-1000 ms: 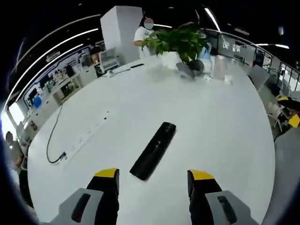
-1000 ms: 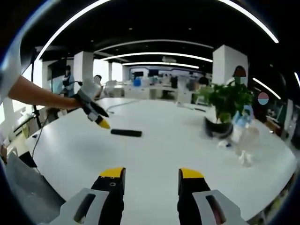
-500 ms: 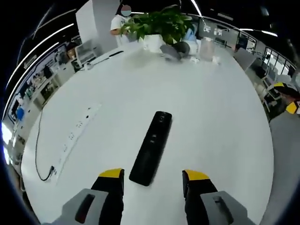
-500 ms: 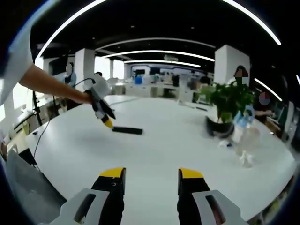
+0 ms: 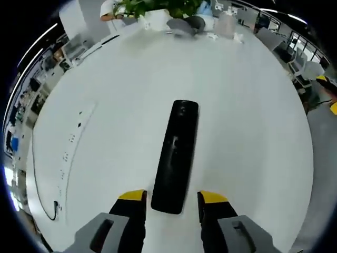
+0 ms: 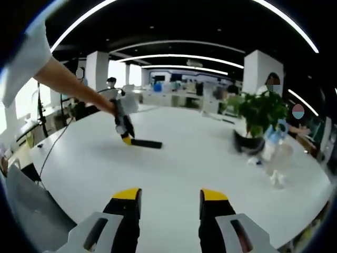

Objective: Press the specified remote control buttons in sequence, fully releasing each button before pressing the next.

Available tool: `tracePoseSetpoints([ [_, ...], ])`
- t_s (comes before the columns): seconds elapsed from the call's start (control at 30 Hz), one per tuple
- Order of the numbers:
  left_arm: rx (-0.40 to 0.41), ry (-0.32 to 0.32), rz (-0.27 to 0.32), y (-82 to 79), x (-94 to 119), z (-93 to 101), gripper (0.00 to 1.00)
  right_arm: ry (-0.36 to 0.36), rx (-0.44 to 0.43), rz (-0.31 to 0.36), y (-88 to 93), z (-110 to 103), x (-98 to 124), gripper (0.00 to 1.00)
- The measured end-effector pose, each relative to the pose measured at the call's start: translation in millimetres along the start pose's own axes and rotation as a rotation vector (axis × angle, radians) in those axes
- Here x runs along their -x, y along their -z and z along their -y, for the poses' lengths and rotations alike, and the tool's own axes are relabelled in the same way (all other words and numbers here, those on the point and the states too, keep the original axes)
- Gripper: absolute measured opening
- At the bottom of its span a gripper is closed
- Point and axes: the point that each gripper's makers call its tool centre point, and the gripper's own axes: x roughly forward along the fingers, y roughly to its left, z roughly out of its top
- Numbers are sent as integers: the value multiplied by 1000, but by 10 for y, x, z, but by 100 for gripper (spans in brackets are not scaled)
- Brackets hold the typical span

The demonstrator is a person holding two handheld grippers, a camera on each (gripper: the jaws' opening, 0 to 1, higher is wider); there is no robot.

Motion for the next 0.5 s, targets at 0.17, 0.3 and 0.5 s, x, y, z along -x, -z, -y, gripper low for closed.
tracePoseSetpoints([
  [0.17,20,31,-31,-7,-27,-26,40,6,0,-4,9,15,1,41],
  [0.3,15,28,-71,-10,-31,-5,39,7,2,-3,5,11,5,40],
  [0.5,-26,26,-145,-17,-45,93,28,-3,10,-2,2,-19,13,39],
])
